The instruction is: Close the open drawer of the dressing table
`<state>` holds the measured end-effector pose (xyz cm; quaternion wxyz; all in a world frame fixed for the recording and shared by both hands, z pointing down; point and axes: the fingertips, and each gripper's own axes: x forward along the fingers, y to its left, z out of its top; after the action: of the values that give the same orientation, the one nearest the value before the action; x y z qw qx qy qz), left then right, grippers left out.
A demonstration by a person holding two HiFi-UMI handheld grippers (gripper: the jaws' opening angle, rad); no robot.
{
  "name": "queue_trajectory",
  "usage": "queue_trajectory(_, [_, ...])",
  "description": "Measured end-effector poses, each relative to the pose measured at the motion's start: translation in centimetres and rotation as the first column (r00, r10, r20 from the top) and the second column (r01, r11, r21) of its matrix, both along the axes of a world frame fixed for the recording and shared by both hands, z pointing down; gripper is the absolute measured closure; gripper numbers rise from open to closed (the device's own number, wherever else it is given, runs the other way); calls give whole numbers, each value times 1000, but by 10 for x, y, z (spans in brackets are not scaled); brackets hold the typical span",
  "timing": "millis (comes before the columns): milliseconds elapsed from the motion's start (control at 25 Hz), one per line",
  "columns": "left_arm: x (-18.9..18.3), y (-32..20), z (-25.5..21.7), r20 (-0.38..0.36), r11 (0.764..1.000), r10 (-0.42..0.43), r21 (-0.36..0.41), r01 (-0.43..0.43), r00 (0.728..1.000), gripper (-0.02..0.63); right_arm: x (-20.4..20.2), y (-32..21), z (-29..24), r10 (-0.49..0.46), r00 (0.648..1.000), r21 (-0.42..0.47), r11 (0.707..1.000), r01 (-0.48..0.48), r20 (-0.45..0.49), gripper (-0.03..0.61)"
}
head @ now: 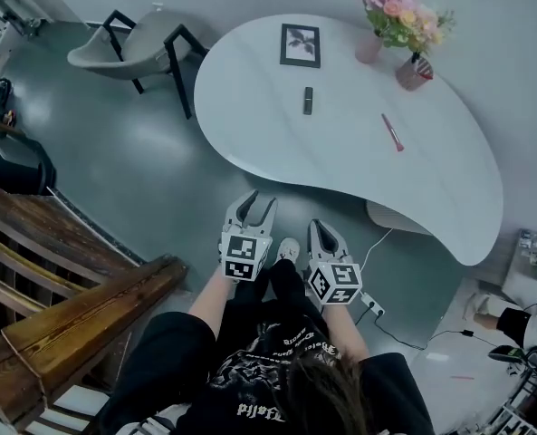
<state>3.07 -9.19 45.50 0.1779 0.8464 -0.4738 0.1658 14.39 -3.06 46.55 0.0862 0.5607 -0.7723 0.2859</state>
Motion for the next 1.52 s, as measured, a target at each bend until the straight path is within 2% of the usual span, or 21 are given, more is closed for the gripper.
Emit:
queue_trajectory(200, [3,14,-18,1,1000,-13,-7,13,1000,441,6,-5,-22,-2,1000,38,999,2,-2,551])
queue_trajectory(320, [5,18,-29,-10,1000,-16,5,16,1000,499,6,-9,-37,-18,1000,71,997,19,-14,552])
queue_trajectory(1080, [22,29,-84,-4,993,-49,107,49,999,497,32,-19,-91,-21,999,180,983,26,-31,551])
queue_trajectory(1320, [22,32,-97,-55,990,-63,121,69,996,498,34,-14,-97,-25,999,194,980,30,-31,552])
queue_trajectory(1520, [21,33,-99,-40,988,-91,123,95,995,544,33,-11,-98,-38,999,200,979,44,-35,552])
